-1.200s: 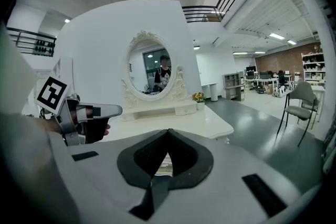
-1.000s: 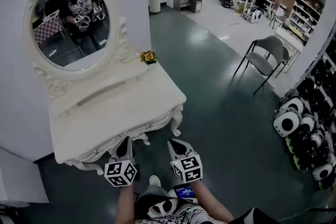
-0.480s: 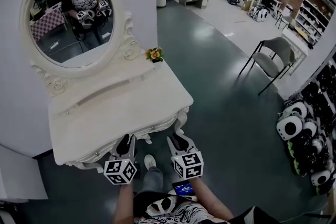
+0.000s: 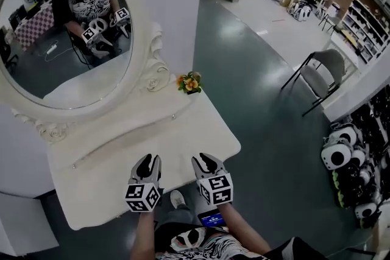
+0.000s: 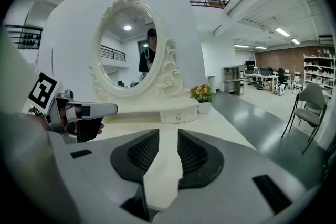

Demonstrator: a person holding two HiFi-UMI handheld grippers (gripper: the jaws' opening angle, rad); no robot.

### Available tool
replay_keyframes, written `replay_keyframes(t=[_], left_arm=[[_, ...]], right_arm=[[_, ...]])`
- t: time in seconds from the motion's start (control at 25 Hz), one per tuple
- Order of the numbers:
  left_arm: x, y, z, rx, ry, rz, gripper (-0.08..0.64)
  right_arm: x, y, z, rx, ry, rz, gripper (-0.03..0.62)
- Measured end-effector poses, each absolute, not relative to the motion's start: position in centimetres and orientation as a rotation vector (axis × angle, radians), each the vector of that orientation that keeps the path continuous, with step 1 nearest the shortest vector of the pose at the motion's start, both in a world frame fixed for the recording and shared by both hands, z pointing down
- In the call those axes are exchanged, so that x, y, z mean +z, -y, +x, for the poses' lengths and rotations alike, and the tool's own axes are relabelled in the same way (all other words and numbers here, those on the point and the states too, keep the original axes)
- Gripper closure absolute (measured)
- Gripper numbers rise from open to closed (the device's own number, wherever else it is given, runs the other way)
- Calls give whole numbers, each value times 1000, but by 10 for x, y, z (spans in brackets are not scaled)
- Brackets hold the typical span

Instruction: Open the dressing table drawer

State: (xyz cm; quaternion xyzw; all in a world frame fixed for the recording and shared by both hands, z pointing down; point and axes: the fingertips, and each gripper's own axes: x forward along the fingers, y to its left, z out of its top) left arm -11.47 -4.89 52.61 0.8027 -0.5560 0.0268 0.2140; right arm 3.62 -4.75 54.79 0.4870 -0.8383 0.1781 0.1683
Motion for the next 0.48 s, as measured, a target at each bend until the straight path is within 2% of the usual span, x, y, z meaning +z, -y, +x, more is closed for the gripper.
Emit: replay_keyframes(t=[0.48], left_arm=[[572,156,-141,195,1478,2184,436]], right_arm=[[563,161,5,480,2304,1408,479]])
